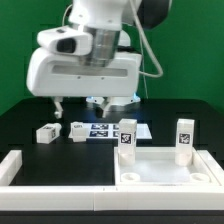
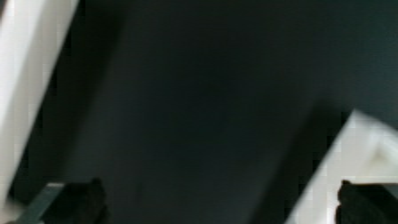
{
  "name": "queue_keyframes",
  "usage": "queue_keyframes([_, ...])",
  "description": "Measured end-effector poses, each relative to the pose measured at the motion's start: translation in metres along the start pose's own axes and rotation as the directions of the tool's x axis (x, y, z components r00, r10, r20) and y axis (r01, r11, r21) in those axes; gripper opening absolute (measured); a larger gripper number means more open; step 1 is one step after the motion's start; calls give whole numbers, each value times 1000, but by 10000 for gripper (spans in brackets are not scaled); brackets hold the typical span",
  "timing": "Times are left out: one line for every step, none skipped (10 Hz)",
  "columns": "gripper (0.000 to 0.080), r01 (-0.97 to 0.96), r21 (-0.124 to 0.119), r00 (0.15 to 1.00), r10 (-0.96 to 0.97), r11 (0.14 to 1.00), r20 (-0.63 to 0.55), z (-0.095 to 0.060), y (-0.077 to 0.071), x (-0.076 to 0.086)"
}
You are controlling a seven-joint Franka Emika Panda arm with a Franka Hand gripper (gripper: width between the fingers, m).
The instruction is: Assemble square table
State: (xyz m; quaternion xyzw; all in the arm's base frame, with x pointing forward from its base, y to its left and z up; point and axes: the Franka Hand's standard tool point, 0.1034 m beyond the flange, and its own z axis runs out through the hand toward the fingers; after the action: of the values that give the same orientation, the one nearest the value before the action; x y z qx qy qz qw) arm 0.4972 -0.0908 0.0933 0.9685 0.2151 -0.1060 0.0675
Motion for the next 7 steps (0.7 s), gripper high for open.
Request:
queue_keyframes([649,-27,45,994,22,999,103,15,-6,-25])
queue_keyframes([649,-60,82,978,43,995,202,24,-16,-44])
queue_keyframes([649,-83,82,971,62,993,232,25,-21,-44])
queue_keyframes([649,-74,91,952,44,993,301,25,-23,-47])
queue_keyframes([649,-74,99,930,33,992,365,26,-24,-45])
queue_keyframes([649,-72,101,915,26,992,403,29,-24,-43])
queue_keyframes([649,-81,116,876,16,990,482,30,-29,-49])
